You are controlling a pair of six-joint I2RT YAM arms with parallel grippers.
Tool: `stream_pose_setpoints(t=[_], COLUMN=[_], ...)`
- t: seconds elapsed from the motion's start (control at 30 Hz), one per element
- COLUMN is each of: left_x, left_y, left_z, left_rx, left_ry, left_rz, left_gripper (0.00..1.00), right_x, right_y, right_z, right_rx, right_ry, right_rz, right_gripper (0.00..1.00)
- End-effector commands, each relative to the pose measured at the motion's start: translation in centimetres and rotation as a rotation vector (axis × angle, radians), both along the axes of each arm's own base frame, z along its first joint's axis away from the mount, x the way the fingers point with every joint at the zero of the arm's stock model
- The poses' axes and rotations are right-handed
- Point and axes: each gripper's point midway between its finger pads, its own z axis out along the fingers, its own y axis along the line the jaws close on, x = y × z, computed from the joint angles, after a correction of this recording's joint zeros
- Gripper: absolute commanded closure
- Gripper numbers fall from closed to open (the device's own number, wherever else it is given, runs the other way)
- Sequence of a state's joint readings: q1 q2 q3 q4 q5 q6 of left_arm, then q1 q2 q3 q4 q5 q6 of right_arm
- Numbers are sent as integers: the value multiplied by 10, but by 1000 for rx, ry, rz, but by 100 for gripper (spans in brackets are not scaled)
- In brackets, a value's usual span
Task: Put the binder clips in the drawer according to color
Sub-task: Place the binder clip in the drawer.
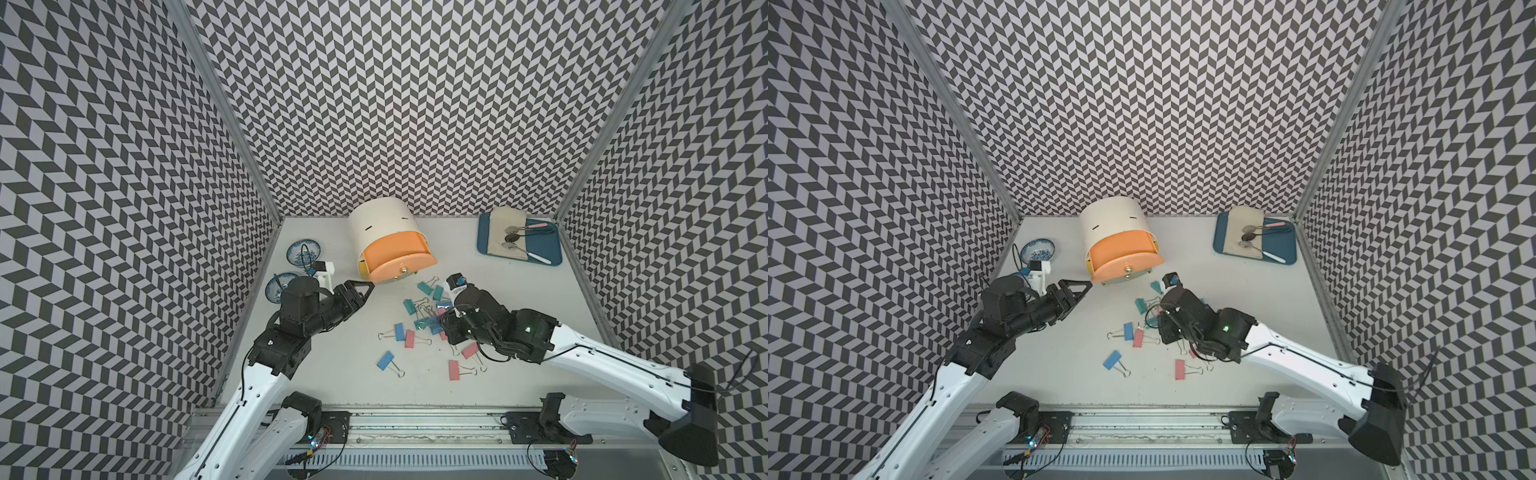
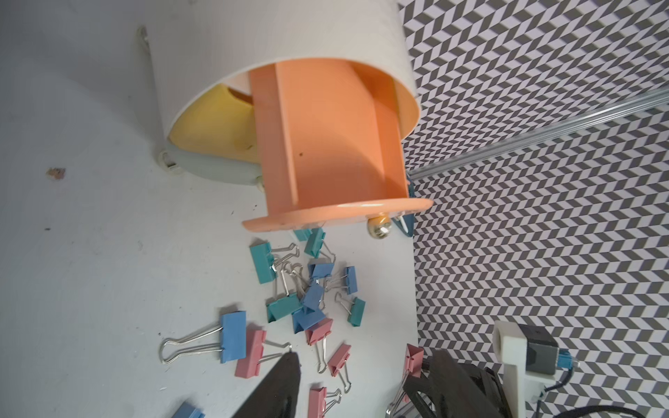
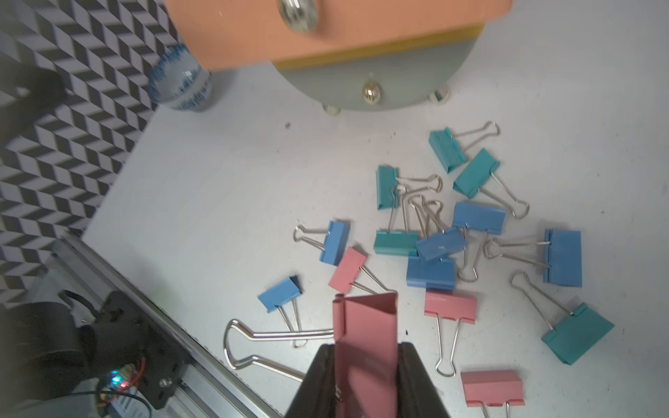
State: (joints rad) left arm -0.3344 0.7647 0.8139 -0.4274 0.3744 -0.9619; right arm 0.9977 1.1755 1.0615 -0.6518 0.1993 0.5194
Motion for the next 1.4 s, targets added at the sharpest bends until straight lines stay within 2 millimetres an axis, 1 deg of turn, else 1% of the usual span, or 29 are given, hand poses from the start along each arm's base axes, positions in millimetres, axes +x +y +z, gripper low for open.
stream_pose_setpoints(t=[0.0,0.07,0.17,0.23,0.33,0.43,0.6,0.73,0.9,1.0,1.13,1.37], left_x=[6,11,20,28,40,54,70,75,80,80,81,79], left_y=[0,0,-2,-2,0,4,8,10,16,21,26,33], left_z=[36,53,74,82,93,97,92,87,79,77,75,68], left_rx=[9,3,-5,-6,-15,-33,-59,-67,-71,-70,-69,-66], left_ry=[-86,-116,-156,-168,-189,-193,-179,-168,-149,-146,-141,-128], left_rz=[6,7,4,2,3,9,7,5,9,15,22,31], left_gripper=[38,37,37,37,37,37,37,37,37,37,37,37], right_x=[16,27,45,59,80,103,139,166,190,198,205,208], right_y=[4,10,18,21,25,25,29,33,44,53,62,71], right_z=[52,76,100,112,122,128,126,122,115,110,98,87], right_rx=[65,87,107,122,143,158,162,155,157,153,148,147], right_ry=[-103,-139,-176,-197,-212,-228,-241,-251,-243,-240,-221,-206], right_rz=[-27,-29,-33,-38,-45,-58,-73,-80,-64,-44,-26,4], right_gripper=[76,76,76,76,76,76,76,76,76,76,76,74])
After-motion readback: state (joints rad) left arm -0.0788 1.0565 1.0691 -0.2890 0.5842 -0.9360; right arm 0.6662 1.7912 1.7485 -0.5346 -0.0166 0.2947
